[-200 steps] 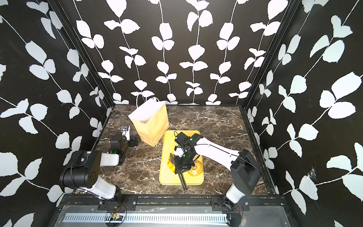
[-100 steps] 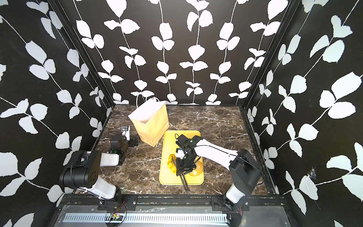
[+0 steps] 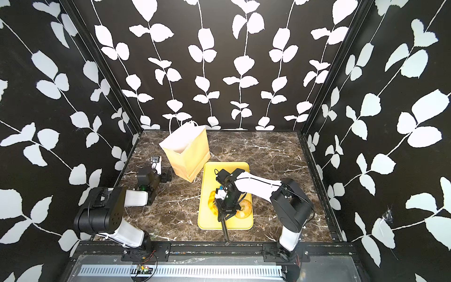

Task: Pack bread into a paper bag
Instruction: Pick up the fake bread from the plate, then place the fake bread in the paper bag.

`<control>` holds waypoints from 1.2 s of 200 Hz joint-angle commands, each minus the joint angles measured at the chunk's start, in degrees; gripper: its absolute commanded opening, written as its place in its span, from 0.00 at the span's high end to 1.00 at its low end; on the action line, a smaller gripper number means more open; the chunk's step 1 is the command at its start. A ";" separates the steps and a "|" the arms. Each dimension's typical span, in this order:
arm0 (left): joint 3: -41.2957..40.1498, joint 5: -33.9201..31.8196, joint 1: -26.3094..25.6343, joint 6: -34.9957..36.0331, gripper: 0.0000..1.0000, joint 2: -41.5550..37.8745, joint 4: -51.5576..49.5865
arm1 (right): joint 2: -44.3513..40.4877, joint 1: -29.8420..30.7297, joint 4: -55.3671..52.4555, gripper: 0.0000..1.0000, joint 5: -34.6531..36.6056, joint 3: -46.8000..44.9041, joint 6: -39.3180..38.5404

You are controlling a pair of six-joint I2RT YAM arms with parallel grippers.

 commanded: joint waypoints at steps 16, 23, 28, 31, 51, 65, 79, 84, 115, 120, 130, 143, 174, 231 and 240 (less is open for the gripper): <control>0.57 0.07 -0.15 0.29 0.02 -1.14 -0.14 | 0.18 -0.22 -1.60 0.83 -2.83 1.09 -0.46; 0.61 0.09 -0.20 0.21 0.02 -1.14 -0.14 | 0.00 -0.30 -1.33 0.86 -3.02 0.76 -0.22; 0.58 0.02 -0.19 0.19 0.02 -1.14 -0.10 | -0.14 -0.39 -1.12 0.89 -2.93 0.64 -0.06; 0.55 0.08 -0.19 0.20 0.02 -1.14 -0.13 | -0.24 -0.46 -1.06 0.91 -2.87 0.56 0.05; 0.53 0.05 -0.17 0.24 0.02 -1.14 -0.10 | -1.29 -0.66 -0.08 0.96 -2.28 0.32 0.94; 0.57 0.08 -0.19 0.22 0.02 -1.14 -0.09 | -2.00 -0.66 -0.29 1.00 -1.19 1.15 1.34; 0.51 0.10 -0.19 0.24 0.02 -1.10 -0.13 | -2.85 -0.66 -0.55 1.00 -0.01 2.38 1.47; 0.58 0.09 -0.19 0.30 0.02 -1.14 -0.08 | -3.19 -0.66 -0.65 1.00 0.20 2.93 1.56; 0.57 0.06 -0.19 0.22 0.02 -1.09 -0.02 | -4.92 -0.66 -2.05 1.00 1.90 8.15 2.22; 0.54 0.03 -0.17 0.21 0.02 -1.07 0.02 | -5.08 -0.66 -2.37 1.00 2.20 8.35 2.10; 0.58 0.02 -0.15 0.22 0.02 -1.05 0.01 | -5.31 -0.66 -3.02 1.00 2.75 11.51 2.10; 0.60 0.10 -0.19 0.24 0.02 -1.06 -0.01 | -5.39 -0.65 -3.67 1.00 2.98 13.89 2.11; 0.57 0.10 -0.19 0.29 0.02 -1.07 0.04 | -5.03 -0.66 -5.47 1.00 3.91 22.10 1.64; 0.58 0.07 -0.19 0.29 0.02 -1.05 -0.01 | 1.73 -0.65 -12.14 1.00 3.43 46.78 -2.22; 0.62 0.07 -0.19 0.27 0.02 -1.10 -0.01 | 3.25 -0.66 -13.14 1.00 3.03 50.62 -2.90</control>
